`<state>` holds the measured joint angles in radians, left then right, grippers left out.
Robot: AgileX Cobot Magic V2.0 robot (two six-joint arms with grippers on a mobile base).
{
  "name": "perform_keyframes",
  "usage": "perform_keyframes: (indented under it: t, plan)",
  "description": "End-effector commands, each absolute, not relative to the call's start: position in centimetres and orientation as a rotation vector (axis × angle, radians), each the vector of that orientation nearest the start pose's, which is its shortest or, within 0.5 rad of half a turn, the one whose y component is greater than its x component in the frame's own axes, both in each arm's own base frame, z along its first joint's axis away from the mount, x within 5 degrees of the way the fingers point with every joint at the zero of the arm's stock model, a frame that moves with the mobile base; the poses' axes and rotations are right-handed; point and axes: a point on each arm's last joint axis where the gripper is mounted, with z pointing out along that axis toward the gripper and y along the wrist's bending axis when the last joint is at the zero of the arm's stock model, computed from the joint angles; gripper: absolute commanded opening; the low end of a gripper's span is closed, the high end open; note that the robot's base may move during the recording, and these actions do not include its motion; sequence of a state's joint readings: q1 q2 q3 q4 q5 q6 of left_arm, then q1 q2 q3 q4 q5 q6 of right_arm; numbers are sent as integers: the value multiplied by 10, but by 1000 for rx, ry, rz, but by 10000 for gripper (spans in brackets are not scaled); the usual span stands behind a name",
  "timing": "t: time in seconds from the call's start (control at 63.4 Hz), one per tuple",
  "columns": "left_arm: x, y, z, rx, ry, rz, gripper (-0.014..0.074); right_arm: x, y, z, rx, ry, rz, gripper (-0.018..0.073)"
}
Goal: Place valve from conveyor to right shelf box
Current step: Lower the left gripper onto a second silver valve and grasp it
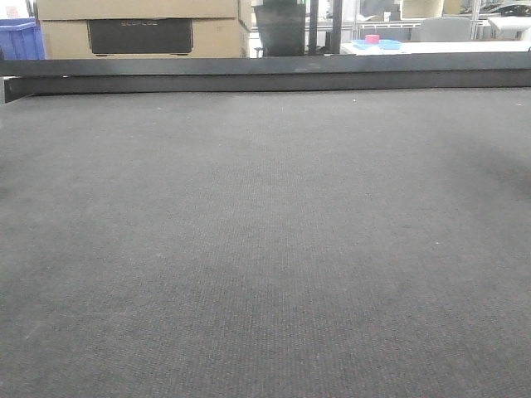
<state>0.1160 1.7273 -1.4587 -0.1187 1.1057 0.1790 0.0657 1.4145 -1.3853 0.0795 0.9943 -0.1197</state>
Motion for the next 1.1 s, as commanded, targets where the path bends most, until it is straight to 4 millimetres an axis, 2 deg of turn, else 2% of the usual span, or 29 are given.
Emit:
perform_keyframes:
  t: [0.0,0.126,0.347,0.52,0.694,1.088]
  plan:
    - [343,28,325,22,2699,-105,-111,289,23,394,-189,2374,65,-154]
    - [321,23,366,13,2535,-124,-111,281,22,403,-188,2341,64,-154]
    - [277,17,428,13,2257,-99,-111,266,21,422,-180,2239,59,-154]
    - [248,15,463,9,2055,-68,-111,257,20,441,-166,2108,56,-154]
    - [232,14,481,5,1932,-49,-111,251,20,455,-153,1996,55,-154]
    - [236,15,485,-3,1883,-40,-111,252,20,459,-147,1954,53,-154]
